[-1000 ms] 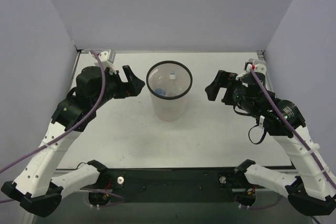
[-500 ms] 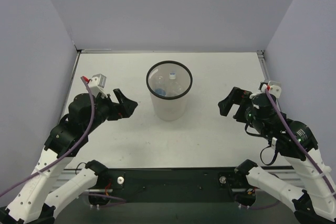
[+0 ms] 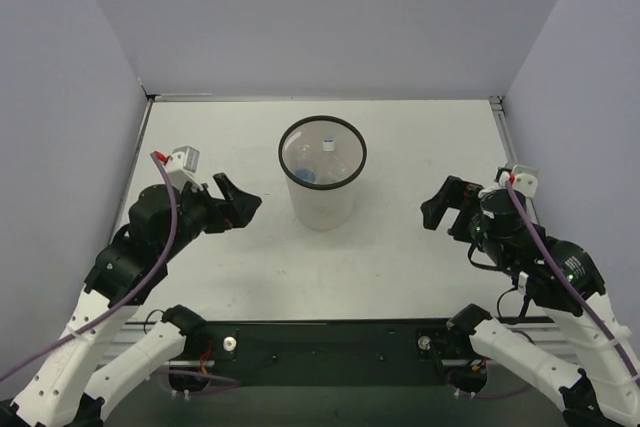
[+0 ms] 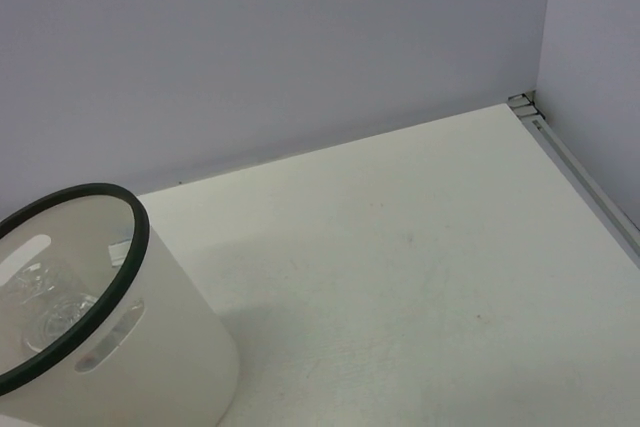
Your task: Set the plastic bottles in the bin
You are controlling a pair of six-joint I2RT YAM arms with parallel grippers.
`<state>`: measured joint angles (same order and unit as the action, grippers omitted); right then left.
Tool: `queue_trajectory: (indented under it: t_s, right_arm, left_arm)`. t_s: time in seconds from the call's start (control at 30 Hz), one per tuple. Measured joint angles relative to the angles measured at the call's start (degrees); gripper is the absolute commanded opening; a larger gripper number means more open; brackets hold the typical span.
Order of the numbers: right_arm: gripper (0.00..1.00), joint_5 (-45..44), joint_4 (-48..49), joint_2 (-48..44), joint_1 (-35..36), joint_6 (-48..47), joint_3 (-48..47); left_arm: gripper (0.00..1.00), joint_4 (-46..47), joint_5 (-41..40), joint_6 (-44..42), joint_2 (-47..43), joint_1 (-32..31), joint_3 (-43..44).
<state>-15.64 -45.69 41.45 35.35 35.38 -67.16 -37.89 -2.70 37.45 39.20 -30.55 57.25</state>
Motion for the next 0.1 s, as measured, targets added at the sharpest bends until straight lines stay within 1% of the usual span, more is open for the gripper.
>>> queue_trajectory:
  t_s: [0.1]
  right_arm:
    - [1.00,-0.35,0.00,0.00,0.00,-0.07,0.42]
  left_arm:
    - [0.97,0.46,0.02,-0.17,0.35,0.02,-0.02]
